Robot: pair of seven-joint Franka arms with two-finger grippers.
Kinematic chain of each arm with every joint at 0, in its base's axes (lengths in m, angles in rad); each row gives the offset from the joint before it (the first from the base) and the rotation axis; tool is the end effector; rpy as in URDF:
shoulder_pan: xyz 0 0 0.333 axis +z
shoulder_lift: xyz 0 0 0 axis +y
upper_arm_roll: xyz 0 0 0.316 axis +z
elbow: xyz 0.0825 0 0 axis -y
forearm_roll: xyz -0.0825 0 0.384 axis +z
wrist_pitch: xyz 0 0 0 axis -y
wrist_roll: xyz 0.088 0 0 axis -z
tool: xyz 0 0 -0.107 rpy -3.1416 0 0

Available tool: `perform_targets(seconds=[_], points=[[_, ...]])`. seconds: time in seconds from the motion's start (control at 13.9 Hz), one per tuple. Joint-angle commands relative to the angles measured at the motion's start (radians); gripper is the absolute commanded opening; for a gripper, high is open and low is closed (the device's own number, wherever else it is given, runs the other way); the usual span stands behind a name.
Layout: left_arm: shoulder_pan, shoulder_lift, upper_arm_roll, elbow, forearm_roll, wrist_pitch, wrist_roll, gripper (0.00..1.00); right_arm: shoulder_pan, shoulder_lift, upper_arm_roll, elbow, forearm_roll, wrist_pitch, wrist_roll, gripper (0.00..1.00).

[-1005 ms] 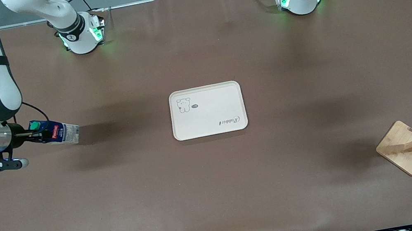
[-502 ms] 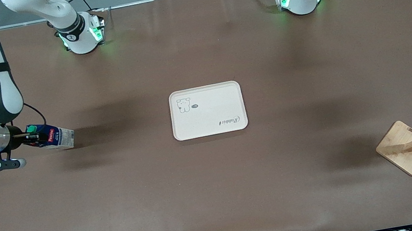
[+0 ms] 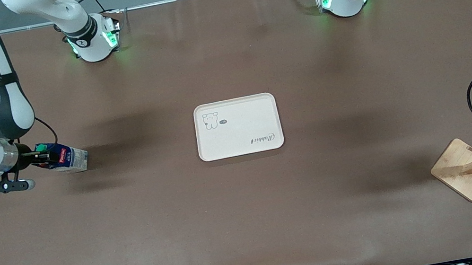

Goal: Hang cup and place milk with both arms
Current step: 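Hang the mug handle on the stand peg with the left gripper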

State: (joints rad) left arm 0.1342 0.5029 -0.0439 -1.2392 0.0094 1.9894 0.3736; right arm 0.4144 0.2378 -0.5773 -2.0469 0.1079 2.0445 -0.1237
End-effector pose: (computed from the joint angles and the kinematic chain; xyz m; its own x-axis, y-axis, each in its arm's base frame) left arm 0.7247 0.0738 0.5040 0.9326 -0.2758 0.2326 -0.2647 -0.9611 -0.0784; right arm 0.5542 -0.0784 0.3272 0.9750 -0.0980 -0.1995 -0.0960 -0.9952 0.0201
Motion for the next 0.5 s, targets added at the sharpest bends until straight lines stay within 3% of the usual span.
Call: perform_targets(seconds=[0.0, 0.22, 0.43], points=[[-0.011, -0.050, 0.004, -0.009, -0.012, -0.088, 0.010, 1.00, 0.004, -0.003, 0.010, -0.027, 0.022, 0.017, -0.005, 1.00], [-0.013, -0.108, 0.002, -0.013, -0.015, -0.176, 0.008, 1.00, 0.006, -0.003, 0.014, 0.005, 0.033, -0.015, -0.010, 1.00], [-0.010, -0.156, 0.002, -0.025, -0.008, -0.259, -0.047, 1.00, 0.006, -0.005, 0.016, 0.098, 0.033, -0.176, -0.010, 1.00]])
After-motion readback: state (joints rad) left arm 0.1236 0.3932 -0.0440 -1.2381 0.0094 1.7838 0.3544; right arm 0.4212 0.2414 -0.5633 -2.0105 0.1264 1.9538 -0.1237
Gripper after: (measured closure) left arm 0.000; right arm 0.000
